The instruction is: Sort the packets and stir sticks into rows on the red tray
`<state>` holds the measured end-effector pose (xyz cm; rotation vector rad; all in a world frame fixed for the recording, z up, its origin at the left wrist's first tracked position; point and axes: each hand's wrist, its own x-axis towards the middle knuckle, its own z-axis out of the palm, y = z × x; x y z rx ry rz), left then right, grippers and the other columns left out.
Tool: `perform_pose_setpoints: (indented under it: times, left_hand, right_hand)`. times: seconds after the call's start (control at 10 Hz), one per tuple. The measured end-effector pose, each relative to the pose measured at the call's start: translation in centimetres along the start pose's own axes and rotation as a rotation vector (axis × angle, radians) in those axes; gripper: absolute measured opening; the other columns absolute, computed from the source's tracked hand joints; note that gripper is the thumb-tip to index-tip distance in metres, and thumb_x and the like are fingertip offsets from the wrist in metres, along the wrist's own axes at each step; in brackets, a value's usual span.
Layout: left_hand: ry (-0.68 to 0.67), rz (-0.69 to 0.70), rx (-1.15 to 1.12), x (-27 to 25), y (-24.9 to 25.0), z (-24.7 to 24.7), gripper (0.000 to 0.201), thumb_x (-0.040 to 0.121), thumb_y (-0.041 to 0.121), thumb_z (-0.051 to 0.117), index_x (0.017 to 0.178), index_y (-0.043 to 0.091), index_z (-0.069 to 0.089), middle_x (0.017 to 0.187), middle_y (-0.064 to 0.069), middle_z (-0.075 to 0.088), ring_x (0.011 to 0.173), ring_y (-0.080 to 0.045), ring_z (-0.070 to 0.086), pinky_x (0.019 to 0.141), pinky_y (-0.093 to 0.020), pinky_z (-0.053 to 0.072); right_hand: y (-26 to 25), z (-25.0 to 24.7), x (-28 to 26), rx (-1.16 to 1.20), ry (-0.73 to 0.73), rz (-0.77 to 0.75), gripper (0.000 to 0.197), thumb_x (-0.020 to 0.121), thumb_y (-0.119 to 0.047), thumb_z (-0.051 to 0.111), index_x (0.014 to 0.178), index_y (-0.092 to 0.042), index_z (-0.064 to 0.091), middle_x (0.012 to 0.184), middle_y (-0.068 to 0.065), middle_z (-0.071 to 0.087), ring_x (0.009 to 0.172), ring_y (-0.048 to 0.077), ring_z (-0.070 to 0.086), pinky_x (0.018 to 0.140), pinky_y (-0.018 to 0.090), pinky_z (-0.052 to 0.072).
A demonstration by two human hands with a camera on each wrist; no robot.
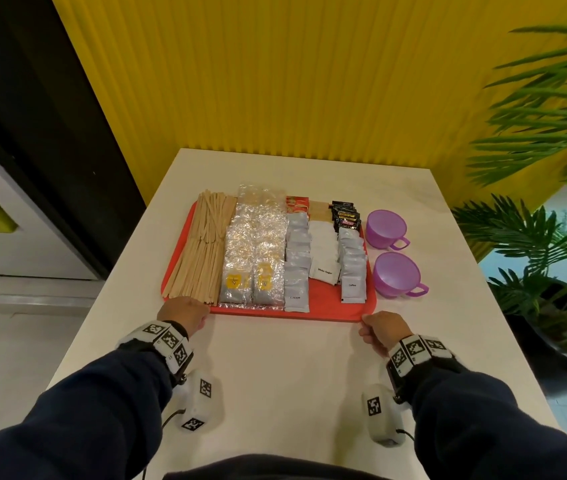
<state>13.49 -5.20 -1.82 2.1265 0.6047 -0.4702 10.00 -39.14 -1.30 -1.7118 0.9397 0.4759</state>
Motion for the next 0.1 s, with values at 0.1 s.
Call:
perform_pose_setpoints:
  times: [0.1]
  left_hand:
    - [0.016, 0.114, -0.004, -1.64, 0.87, 0.03, 0.026, 0.087, 0.012, 0.055, 0.061, 0.014, 0.055, 0.061, -0.002, 0.057, 0.059, -0.016, 0.050, 0.059, -0.024, 0.038]
  right_hand:
    - [0.32, -0.43, -1.19, -0.146, -0.065, -0.066, 0.021, 0.093, -0.011, 0.048, 0.072, -0.009, 0.050, 0.067, 0.007, 0.054, 0.052, 0.014, 0.045, 0.040, 0.018, 0.036]
